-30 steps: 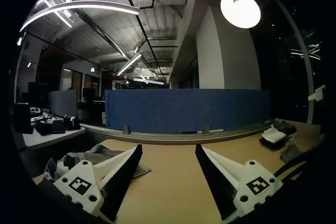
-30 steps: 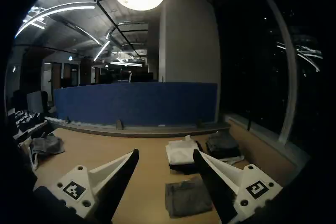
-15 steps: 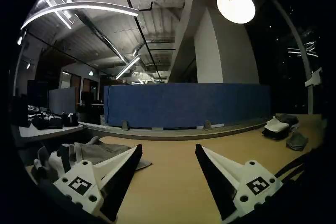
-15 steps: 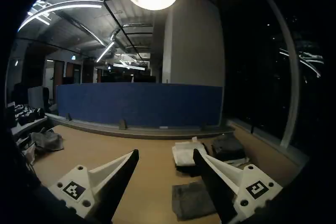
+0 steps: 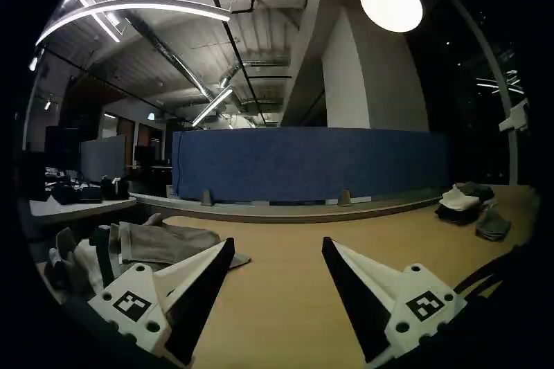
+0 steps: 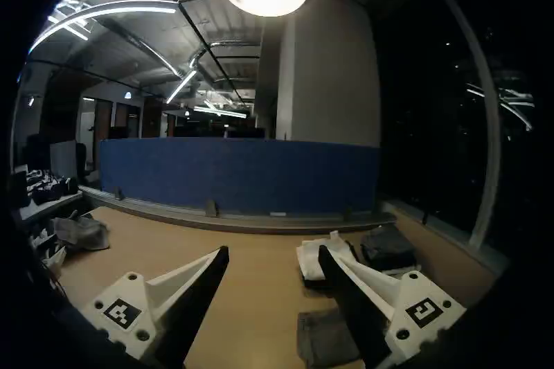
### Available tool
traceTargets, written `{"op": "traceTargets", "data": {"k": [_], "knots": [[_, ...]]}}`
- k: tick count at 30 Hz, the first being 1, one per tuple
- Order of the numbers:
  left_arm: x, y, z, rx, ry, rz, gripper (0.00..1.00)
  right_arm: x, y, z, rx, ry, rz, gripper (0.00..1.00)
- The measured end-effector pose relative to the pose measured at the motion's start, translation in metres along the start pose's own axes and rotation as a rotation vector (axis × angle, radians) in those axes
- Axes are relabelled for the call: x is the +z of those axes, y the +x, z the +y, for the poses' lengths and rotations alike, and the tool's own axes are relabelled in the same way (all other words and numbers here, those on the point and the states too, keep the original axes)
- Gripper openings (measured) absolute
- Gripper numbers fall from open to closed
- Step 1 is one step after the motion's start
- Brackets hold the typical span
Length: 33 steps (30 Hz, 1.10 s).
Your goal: Fold towel
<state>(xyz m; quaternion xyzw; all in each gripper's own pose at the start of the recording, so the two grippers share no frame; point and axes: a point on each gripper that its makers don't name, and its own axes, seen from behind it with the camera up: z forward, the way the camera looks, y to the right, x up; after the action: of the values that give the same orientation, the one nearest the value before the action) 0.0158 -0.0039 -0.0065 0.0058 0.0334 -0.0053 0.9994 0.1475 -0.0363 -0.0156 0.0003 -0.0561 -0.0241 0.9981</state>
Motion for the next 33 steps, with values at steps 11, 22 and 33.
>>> {"op": "traceTargets", "data": {"k": [11,22,33], "knots": [[0.007,-0.014,-0.003,0.004,0.002,-0.039,0.94,0.003,0.001,0.009,0.003,-0.010,0.007,1.00],[0.006,-0.018,-0.001,0.009,0.003,-0.067,0.94,0.005,0.012,0.026,0.041,-0.023,0.047,1.00],[0.005,-0.017,-0.001,0.011,0.003,-0.067,0.94,0.004,0.004,0.048,0.064,-0.048,0.094,1.00]]}}
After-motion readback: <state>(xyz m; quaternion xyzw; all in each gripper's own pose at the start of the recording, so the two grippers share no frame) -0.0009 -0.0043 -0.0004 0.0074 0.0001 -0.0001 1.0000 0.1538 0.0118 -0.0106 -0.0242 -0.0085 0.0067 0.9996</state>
